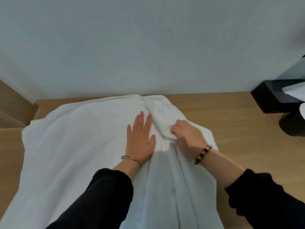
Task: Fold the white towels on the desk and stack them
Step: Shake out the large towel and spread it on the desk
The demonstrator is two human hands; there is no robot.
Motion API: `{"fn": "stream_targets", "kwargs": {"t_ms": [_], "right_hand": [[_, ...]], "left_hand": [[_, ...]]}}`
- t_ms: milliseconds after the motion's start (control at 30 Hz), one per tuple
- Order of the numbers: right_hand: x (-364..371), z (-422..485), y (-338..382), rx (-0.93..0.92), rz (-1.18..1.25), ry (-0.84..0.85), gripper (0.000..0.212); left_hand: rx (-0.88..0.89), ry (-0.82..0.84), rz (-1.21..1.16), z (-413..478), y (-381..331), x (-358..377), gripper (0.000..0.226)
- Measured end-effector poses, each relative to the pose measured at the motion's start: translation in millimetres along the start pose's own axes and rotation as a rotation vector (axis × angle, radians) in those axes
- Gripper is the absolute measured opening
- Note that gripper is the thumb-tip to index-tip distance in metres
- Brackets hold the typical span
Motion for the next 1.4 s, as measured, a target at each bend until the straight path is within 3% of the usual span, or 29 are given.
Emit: {"fn": "stream_targets", "kwargs": {"t_ms": [33,100,200,267,333,367,500,567,633,767,833,900,967,1000,1067,1133,1200,1267,1333,1400], "right_hand": [[19.3,-13.8,9.7,-0.017,0.058,0.117,0.004],[38.3,-29.1,4.7,0.078,0.204,0.232,0.017],[18.5,-12.3,-25.4,0.271,0.382,0.085,0.018],[11.4,5.1,-49.9,0.327,0.298,0.077,0.045],[26.0,12.4,-62.4,0.357,0.212,0.323,0.065],[35.5,12.4,-63.5,0.329,0.162,0.483,0.063],[48.8,7.6,-67.7,0.152,-0.073,0.989,0.032],[47.0,5.8,-75.4,0.125,-0.187,1.149,0.034],[47.8,5.4,-89.3,0.074,-0.361,1.194,0.046],[53.9,18.2,-122.8,0.086,-0.677,1.104,0.029],[42.7,35.7,-134.1,0.095,-0.637,0.978,0.038],[-0.9,74.4,-149.5,0.145,-0.520,0.571,0.023],[-65.6,91.9,-183.4,0.256,-0.563,0.103,0.018],[-84.4,88.2,-203.1,0.332,-0.591,-0.031,0.018],[-83.9,75.9,-227.4,0.478,-0.538,-0.078,0.021],[-59.3,62.6,-235.3,0.659,-0.251,-0.092,0.031],[-43.4,46.3,-231.8,0.850,0.100,-0.258,0.044],[-30.7,21.7,-229.9,1.031,0.288,-0.404,0.060],[-6.9,-7.1,-230.7,1.192,0.342,-0.355,0.067],[14.5,-20.0,-227.5,1.175,0.291,-0.203,0.054]], "left_hand": [[0.033,-0.004,-0.024,-0.3,-3.8,-1.6,0.081],[0.069,0.007,-0.024,-0.6,-7.6,-1.5,0.079],[0.119,0.025,0.094,-0.6,-6.9,4.6,0.065],[0.126,0.039,0.155,-0.2,-5.4,8.8,0.059],[0.122,0.052,0.187,-0.2,-4.7,10.8,0.059],[0.118,0.055,0.191,0.0,-4.6,10.9,0.060],[0.099,0.073,0.201,0.3,-2.0,13.1,0.064],[0.095,0.082,0.207,0.9,-0.6,14.9,0.067],[0.097,0.079,0.203,1.2,-0.6,14.6,0.069],[0.040,0.045,0.087,1.7,1.1,10.0,0.077],[0.008,0.041,0.058,1.8,3.4,9.7,0.079],[0.003,0.044,0.070,1.6,4.8,11.0,0.078],[0.009,0.052,0.078,1.8,4.9,12.1,0.073],[0.022,0.061,0.095,1.8,4.3,12.8,0.069],[0.062,0.091,0.164,1.1,1.6,15.4,0.066],[0.067,0.115,0.197,0.0,0.9,17.1,0.071],[0.053,0.127,0.206,0.1,2.4,17.8,0.073],[0.052,0.142,0.239,0.1,3.5,19.6,0.073],[0.051,0.155,0.258,-0.5,4.5,20.7,0.072],[0.052,0.161,0.268,-0.9,4.8,20.7,0.067]]}}
Point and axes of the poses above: each hand's wrist, its own z-axis towards the middle knuckle, its own x-axis out of the palm, y = z × x, the point moved 10 cm from there along z, towards the middle knuckle, and after that the axes turned 10 degrees about -y, right-handed, at the moved point
